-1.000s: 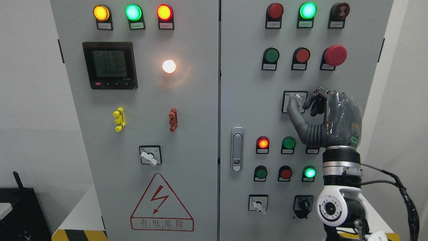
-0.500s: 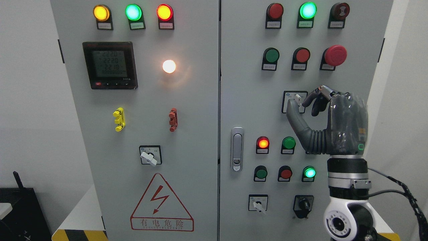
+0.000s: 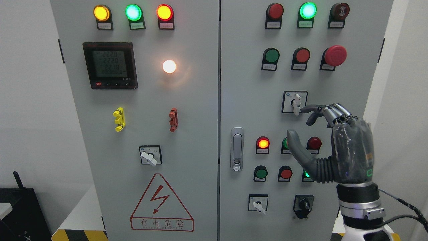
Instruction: Rotate and turn off gray switch
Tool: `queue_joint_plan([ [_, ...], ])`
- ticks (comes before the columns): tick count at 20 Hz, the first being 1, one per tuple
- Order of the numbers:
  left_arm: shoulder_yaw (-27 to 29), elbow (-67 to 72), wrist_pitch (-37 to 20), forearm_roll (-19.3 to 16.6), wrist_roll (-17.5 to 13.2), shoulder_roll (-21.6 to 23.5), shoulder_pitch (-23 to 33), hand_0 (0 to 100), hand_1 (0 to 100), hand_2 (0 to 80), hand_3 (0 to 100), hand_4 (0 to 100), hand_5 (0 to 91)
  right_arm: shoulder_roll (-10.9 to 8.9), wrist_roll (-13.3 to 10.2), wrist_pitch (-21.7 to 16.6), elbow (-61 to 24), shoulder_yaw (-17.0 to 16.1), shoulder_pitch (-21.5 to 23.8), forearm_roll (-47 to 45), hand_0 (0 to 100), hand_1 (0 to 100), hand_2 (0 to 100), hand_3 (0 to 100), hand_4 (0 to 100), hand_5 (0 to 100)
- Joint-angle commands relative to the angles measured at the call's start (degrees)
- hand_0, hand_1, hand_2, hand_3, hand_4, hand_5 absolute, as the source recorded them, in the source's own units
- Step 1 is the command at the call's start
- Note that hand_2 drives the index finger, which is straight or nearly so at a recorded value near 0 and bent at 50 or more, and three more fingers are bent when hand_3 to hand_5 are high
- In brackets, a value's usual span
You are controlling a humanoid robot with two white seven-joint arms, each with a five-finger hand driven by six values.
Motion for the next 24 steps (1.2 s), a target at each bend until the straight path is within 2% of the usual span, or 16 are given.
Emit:
queue_joint_plan([
  [1, -0.1, 0.8, 0.0, 0.0, 0.2, 0.0, 0.0, 12, 39, 0.0, 0, 0, 0.0, -3.60, 0.6, -0.6, -2.8, -3.8, 3.8, -0.2, 39, 28, 15, 8, 0, 0],
  [10, -0.1, 0.8, 0.0, 0.0, 0.2, 0.0, 0.0, 12, 39, 0.0, 0, 0, 0.0, -4.21, 1.4, -0.7, -2.9, -4.1, 3.8, -1.7, 36, 29, 12, 6, 0, 0],
  [24, -0.1, 0.9, 0.0, 0.0, 0.1, 0.0, 0.0, 12, 39, 0.0, 0, 0, 0.0, -4.21, 1.4, -0.8, -3.3, -3.5, 4.3, -1.7, 33, 29, 14, 10, 0, 0],
])
